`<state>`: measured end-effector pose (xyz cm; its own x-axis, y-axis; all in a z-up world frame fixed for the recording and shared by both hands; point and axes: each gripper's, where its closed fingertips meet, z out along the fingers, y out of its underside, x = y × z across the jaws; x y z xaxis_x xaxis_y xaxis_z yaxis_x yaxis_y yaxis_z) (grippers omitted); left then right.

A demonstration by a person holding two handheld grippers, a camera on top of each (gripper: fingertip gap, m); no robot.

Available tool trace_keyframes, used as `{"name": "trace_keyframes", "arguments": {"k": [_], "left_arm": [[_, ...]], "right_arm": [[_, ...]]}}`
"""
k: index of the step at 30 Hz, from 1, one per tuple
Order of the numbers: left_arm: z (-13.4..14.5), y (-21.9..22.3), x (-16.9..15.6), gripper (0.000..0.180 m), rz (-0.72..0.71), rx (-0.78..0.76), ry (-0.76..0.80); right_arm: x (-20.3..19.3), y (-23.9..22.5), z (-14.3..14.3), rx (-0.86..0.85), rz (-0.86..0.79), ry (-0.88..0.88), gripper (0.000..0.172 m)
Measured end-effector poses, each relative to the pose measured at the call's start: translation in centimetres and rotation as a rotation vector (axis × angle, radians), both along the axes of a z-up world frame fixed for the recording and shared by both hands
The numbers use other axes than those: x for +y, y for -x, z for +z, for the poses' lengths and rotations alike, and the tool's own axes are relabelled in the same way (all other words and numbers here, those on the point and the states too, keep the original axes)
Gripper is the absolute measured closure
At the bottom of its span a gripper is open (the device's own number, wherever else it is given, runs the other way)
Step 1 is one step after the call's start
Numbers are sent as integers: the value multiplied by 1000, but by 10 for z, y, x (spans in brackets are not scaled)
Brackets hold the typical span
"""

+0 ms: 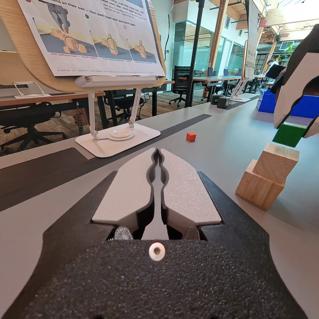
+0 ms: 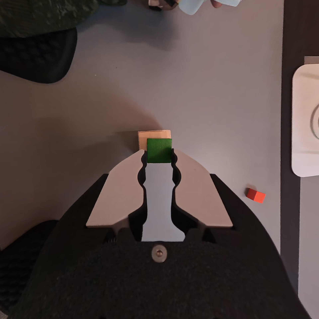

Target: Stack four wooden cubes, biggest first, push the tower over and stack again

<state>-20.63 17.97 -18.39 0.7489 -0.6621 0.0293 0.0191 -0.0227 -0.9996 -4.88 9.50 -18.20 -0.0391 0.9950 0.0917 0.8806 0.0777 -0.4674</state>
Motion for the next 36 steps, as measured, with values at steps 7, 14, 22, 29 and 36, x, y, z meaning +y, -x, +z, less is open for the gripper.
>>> {"name": "trace_keyframes", "arguments": {"k": [7, 14, 22, 29, 36], "left_arm": [[-1, 1, 1, 180, 7, 3, 7], [-4, 0, 2, 180, 5, 12, 20], [-4, 0, 2, 180, 1, 10, 25], [-5, 0, 3, 180, 2, 9, 29], [-6, -2, 2, 180, -3, 15, 33]], "right_arm": [[-2, 2, -9, -27, 25, 3, 145], [-3, 2, -9, -68, 50, -21, 145], [-4, 1, -16, -101, 69, -36, 140], [12, -1, 21, 47, 34, -55, 128], [128, -57, 28, 111, -324, -203, 133]]}}
